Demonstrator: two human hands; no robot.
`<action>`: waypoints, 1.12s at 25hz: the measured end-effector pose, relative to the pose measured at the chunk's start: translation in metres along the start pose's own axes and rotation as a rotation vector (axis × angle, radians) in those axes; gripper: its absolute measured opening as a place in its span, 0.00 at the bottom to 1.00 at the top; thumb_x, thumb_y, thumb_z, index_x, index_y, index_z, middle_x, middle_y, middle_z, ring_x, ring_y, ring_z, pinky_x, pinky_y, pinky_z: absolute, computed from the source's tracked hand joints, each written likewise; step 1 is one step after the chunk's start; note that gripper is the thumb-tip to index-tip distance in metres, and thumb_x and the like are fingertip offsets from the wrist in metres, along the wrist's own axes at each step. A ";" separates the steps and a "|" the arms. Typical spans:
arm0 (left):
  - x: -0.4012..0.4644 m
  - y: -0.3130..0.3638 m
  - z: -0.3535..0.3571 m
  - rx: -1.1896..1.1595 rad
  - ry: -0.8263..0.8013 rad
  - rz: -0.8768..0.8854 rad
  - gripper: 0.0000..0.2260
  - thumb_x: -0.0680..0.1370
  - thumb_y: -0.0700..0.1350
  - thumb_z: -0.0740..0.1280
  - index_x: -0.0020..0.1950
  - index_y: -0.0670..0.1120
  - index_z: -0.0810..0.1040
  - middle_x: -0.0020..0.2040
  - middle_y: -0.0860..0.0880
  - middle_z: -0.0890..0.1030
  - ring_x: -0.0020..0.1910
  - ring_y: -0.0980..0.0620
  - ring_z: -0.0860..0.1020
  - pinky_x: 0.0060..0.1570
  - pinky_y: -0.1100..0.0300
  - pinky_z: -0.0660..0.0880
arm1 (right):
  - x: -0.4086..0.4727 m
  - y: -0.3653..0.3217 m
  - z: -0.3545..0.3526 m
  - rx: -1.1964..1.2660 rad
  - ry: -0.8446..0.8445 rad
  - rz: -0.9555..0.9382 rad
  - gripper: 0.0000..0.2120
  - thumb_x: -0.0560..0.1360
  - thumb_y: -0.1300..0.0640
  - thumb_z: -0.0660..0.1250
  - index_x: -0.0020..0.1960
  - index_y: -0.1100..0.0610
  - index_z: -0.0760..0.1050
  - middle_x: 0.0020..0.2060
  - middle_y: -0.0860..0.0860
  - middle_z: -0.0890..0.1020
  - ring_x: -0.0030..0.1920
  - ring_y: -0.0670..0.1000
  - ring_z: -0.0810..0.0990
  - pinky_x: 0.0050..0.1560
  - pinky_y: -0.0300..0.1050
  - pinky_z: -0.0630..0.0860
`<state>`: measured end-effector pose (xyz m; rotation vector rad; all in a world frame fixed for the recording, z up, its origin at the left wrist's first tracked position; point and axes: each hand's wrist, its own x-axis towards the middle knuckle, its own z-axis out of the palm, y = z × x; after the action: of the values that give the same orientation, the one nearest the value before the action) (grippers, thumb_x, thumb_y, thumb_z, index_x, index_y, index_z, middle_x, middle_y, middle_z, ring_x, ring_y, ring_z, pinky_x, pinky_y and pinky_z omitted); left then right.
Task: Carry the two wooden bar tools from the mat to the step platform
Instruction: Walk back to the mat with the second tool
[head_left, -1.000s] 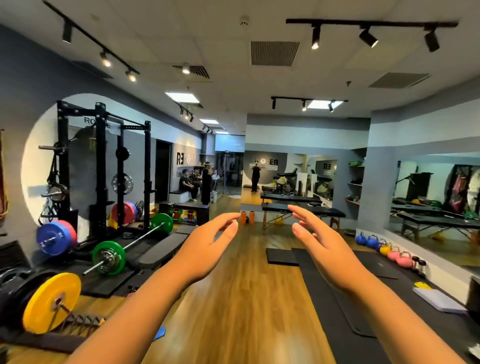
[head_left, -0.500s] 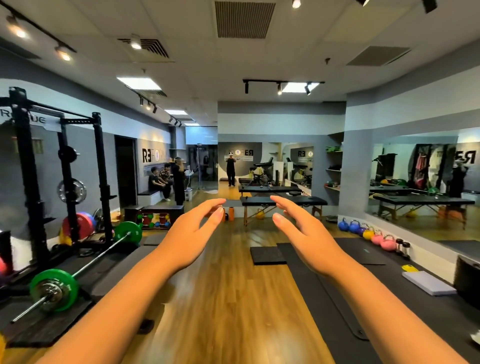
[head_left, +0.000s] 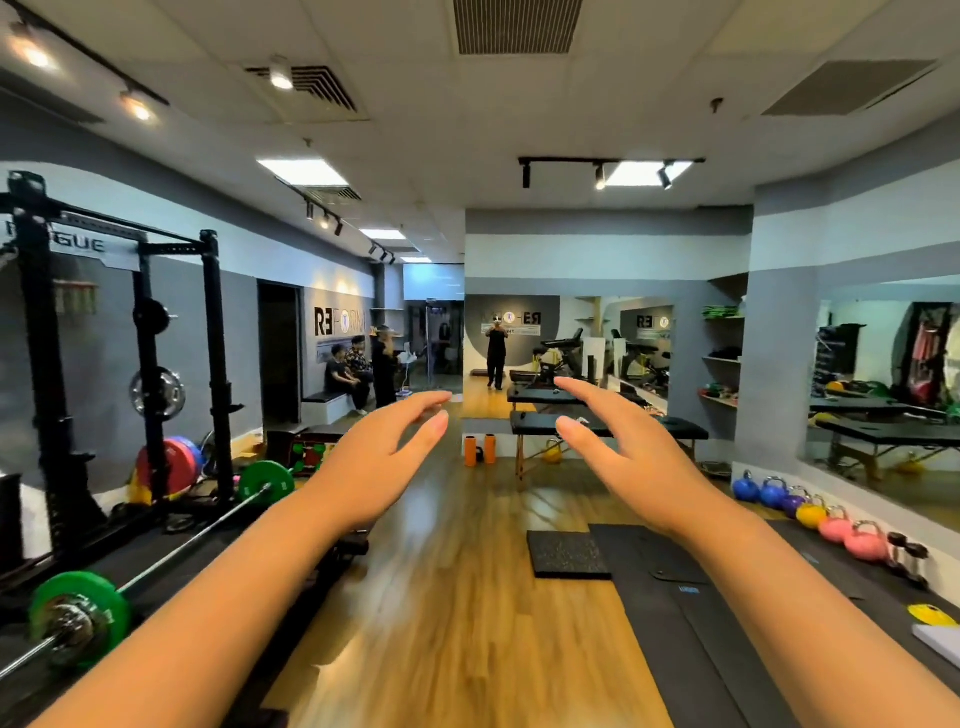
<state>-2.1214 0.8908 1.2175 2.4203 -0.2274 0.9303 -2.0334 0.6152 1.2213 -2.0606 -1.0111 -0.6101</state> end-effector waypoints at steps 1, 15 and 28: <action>0.020 -0.011 0.008 0.001 0.015 -0.008 0.21 0.85 0.58 0.57 0.77 0.58 0.70 0.69 0.62 0.76 0.65 0.66 0.72 0.58 0.73 0.65 | 0.021 0.018 0.006 0.005 -0.001 -0.009 0.29 0.80 0.31 0.55 0.79 0.35 0.61 0.74 0.34 0.67 0.76 0.40 0.63 0.72 0.48 0.64; 0.320 -0.243 0.172 -0.056 0.027 0.007 0.20 0.85 0.57 0.57 0.77 0.58 0.70 0.72 0.60 0.75 0.70 0.62 0.71 0.69 0.58 0.68 | 0.304 0.291 0.148 0.030 -0.010 0.018 0.29 0.78 0.28 0.54 0.78 0.31 0.59 0.73 0.31 0.67 0.74 0.37 0.61 0.67 0.44 0.63; 0.575 -0.452 0.338 0.034 -0.012 0.003 0.20 0.85 0.56 0.57 0.78 0.56 0.69 0.72 0.57 0.75 0.70 0.58 0.72 0.67 0.56 0.69 | 0.543 0.541 0.270 0.025 -0.003 -0.006 0.29 0.78 0.27 0.53 0.78 0.32 0.58 0.76 0.34 0.67 0.76 0.39 0.62 0.68 0.44 0.63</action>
<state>-1.3464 1.1103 1.1990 2.4579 -0.2209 0.9279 -1.2574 0.8559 1.2017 -2.0377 -1.0218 -0.5951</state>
